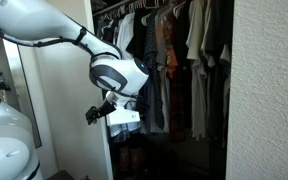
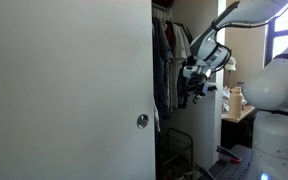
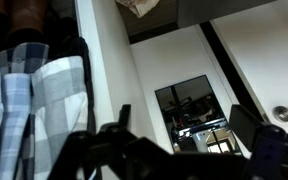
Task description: Slide the wardrobe door open
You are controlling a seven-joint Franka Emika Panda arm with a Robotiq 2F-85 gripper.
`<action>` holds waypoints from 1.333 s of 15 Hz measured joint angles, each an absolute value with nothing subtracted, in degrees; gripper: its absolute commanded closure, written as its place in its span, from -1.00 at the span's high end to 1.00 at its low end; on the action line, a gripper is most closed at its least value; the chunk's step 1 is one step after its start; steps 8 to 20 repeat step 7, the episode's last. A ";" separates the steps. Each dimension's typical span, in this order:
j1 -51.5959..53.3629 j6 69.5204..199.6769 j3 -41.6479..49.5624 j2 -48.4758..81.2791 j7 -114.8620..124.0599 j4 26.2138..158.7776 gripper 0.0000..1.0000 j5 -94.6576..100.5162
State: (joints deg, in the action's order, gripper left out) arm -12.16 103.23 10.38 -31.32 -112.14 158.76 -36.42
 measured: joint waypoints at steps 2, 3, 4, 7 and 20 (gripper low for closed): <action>-12.15 102.19 10.92 -33.89 -110.71 158.76 1.00 -33.20; -12.14 102.12 11.15 -35.09 -110.08 158.76 1.00 -31.69; -12.12 102.12 11.36 -36.24 -109.74 158.76 1.00 -30.31; -12.07 102.12 12.11 -39.33 -109.61 158.77 1.00 -26.92; -12.07 102.12 12.11 -39.33 -109.61 158.77 1.00 -26.92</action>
